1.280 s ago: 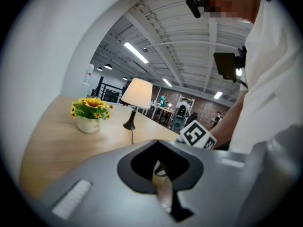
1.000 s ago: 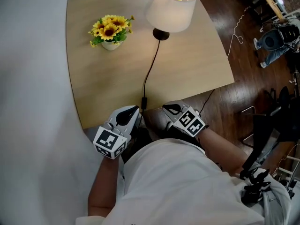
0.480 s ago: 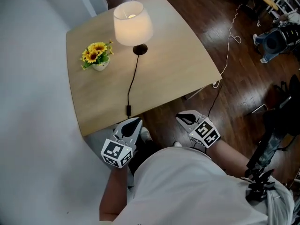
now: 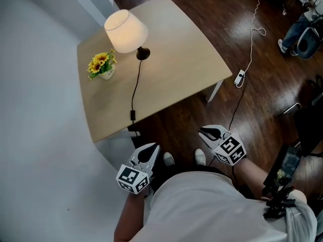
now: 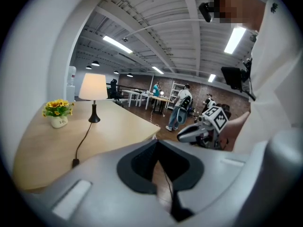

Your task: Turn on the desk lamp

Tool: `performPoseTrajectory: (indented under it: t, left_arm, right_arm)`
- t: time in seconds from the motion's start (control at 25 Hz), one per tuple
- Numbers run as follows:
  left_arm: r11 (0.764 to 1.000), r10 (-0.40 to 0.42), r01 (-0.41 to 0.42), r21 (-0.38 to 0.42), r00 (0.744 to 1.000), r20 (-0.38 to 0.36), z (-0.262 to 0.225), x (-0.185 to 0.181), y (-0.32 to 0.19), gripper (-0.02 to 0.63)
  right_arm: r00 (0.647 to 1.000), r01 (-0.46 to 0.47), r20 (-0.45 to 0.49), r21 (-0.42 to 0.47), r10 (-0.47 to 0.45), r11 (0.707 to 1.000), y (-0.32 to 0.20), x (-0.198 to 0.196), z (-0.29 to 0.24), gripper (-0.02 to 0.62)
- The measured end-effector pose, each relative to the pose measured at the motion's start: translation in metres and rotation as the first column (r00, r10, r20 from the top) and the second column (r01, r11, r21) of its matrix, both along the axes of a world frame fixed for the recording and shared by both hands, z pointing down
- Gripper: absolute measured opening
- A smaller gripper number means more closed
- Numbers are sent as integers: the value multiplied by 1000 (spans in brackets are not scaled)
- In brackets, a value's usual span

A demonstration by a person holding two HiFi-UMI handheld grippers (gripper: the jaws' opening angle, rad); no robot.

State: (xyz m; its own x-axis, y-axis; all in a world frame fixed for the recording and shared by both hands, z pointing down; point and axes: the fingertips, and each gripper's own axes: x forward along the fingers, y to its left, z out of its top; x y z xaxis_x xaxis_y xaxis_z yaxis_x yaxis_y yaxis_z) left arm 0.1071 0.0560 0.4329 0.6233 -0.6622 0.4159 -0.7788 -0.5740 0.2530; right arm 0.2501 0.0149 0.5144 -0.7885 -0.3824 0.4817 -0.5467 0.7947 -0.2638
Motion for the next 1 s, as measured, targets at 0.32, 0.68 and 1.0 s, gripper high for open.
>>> performPoseTrajectory:
  t: [0.32, 0.68, 1.0]
  left_arm:
    - [997, 54, -54, 47, 999, 2, -16, 9, 22, 18]
    - [993, 63, -61, 101, 998, -26, -32, -31, 76, 18]
    - [988, 38, -26, 152, 997, -71, -44, -67, 131, 18]
  right_arm:
    - [999, -37, -12, 43, 38, 998, 25, 8, -12, 38]
    - [997, -69, -36, 105, 73, 992, 59, -20, -50, 48]
    - [997, -76, -22, 139, 80, 987, 119, -54, -84, 80]
